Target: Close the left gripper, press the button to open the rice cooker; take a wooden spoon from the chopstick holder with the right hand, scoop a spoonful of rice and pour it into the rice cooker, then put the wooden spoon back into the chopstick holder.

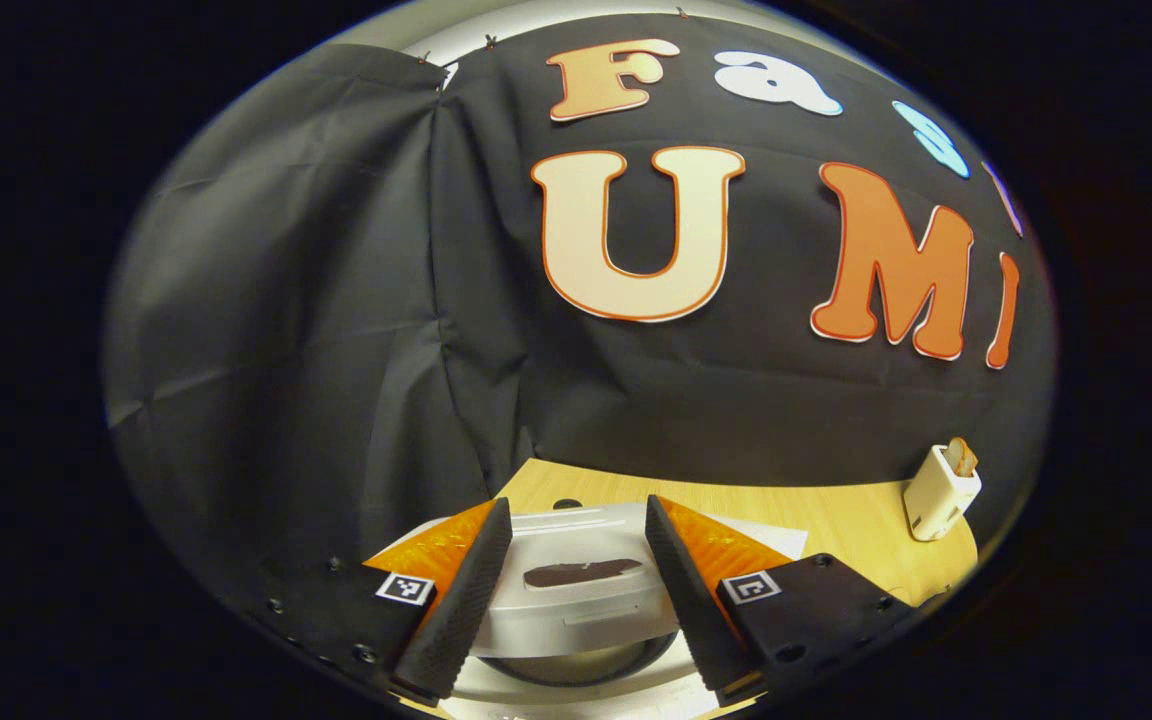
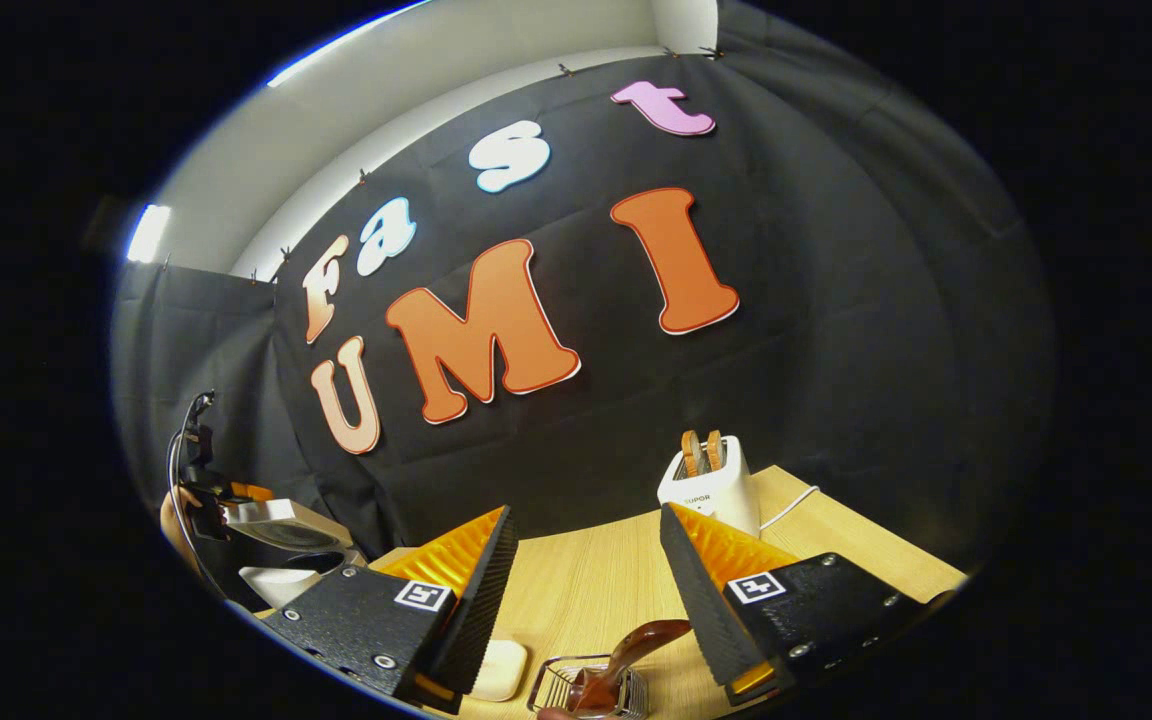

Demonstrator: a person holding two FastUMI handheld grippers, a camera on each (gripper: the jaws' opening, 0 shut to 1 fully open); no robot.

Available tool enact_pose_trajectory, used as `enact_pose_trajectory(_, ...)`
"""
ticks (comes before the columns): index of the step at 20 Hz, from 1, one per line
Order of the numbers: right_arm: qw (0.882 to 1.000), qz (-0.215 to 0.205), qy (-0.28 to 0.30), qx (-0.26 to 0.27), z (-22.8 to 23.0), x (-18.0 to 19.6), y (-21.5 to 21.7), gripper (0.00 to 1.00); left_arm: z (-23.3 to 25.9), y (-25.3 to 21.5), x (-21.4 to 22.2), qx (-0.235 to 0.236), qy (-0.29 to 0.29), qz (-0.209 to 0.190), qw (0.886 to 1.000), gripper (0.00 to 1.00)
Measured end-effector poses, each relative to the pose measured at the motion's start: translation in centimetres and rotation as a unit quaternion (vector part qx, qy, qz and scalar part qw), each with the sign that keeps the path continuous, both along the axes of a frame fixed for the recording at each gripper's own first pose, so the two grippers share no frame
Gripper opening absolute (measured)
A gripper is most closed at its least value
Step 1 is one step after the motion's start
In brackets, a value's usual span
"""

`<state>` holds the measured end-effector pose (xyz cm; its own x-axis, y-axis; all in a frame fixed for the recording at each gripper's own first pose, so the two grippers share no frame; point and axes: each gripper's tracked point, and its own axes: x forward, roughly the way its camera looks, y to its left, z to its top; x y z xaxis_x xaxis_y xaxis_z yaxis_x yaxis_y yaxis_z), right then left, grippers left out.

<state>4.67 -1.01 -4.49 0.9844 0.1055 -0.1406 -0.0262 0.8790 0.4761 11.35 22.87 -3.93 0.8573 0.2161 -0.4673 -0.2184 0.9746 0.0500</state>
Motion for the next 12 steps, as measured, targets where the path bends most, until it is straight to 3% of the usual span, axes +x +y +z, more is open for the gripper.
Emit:
enact_pose_trajectory(4, 1.000, 0.011, 0.003, 0.007, -0.4, 0.1, 1.0, 0.85, -4.2, -1.2, -2.8, -0.032, 0.046, -0.005, 0.998, 0.92)
enact_pose_trajectory(6, 1.000, 0.012, 0.003, 0.004, -0.4, 0.2, 1.3, 0.85, -6.1, -1.9, -3.7, -0.024, 0.050, -0.007, 0.998, 0.95)
enact_pose_trajectory(8, 1.000, 0.019, 0.001, 0.006, -0.3, 0.3, 1.9, 0.85, -9.3, -3.0, -6.0, -0.014, 0.095, -0.006, 0.995, 0.93)
enact_pose_trajectory(10, 1.000, 0.025, -0.004, 0.011, 0.8, 0.4, 2.7, 0.85, -8.8, -2.8, -6.0, 0.010, 0.060, -0.012, 0.998, 0.99)
enact_pose_trajectory(12, 0.999, 0.032, -0.003, 0.009, 0.7, 0.3, 3.2, 0.85, -9.0, -2.7, -6.3, -0.001, 0.069, -0.003, 0.998, 0.94)
